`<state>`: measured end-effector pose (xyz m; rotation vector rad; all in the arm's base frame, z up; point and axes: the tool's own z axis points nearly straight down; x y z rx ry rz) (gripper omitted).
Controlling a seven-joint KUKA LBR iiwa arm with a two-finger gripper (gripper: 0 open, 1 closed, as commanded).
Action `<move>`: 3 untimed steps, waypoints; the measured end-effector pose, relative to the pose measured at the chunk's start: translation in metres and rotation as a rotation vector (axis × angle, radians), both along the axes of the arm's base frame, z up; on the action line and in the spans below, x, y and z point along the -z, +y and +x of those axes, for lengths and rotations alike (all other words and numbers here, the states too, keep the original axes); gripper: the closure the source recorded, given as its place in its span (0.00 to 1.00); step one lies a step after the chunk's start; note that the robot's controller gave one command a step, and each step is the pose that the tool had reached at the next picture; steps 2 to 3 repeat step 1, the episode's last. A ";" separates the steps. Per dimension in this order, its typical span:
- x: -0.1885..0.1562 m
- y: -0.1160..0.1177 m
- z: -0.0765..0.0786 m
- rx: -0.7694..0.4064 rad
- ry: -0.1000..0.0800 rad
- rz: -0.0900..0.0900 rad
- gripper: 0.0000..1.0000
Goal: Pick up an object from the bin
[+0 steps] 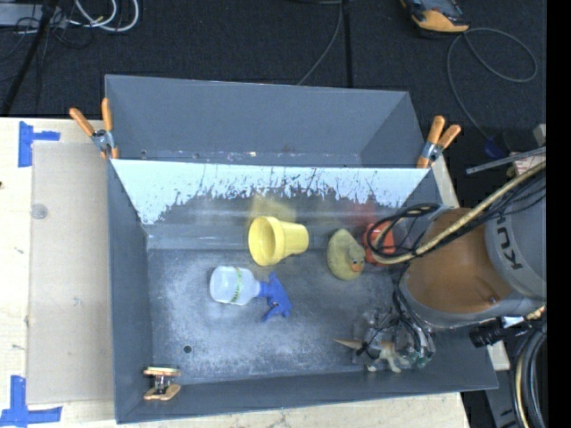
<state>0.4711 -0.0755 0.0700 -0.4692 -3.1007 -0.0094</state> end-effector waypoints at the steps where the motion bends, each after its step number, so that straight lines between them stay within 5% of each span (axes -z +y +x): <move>1: 0.000 0.000 0.000 -0.001 0.000 0.000 1.00; 3: 0.000 0.000 0.000 -0.001 0.000 0.000 1.00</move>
Offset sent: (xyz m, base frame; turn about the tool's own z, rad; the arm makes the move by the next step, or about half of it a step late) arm 0.0106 -0.0037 0.1212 0.0337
